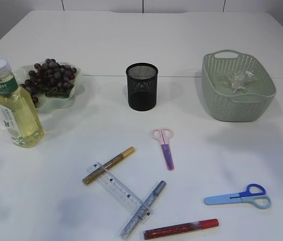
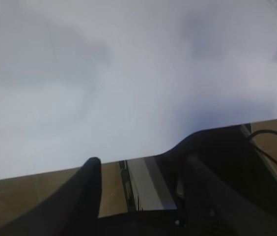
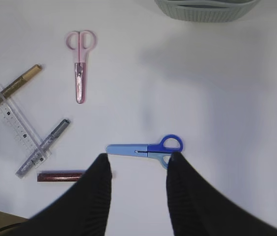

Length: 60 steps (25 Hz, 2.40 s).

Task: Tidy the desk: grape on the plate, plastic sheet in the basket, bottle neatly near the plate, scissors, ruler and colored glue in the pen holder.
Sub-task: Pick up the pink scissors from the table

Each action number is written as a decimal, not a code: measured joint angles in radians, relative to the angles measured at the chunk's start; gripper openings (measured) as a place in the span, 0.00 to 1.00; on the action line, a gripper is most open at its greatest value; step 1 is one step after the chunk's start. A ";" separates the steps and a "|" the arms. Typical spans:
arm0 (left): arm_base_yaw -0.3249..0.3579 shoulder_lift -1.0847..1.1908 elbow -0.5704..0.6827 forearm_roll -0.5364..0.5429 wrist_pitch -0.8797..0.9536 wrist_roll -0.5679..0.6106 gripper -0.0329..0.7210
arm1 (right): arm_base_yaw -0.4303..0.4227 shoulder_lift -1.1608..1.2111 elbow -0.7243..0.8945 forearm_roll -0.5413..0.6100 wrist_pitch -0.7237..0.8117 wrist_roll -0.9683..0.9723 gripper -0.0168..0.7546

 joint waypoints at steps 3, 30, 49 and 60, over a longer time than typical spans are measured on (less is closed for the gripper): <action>0.000 0.000 0.000 -0.002 0.039 0.002 0.57 | 0.000 0.000 0.000 -0.001 0.000 0.025 0.43; 0.000 -0.039 0.000 -0.026 0.046 0.017 0.58 | 0.285 0.142 0.104 -0.074 -0.006 0.348 0.43; 0.000 -0.039 0.000 -0.026 0.048 0.043 0.56 | 0.392 0.440 -0.172 -0.152 -0.019 0.413 0.43; 0.000 -0.039 0.000 -0.040 0.048 0.046 0.55 | 0.392 0.506 -0.180 -0.143 -0.019 0.421 0.43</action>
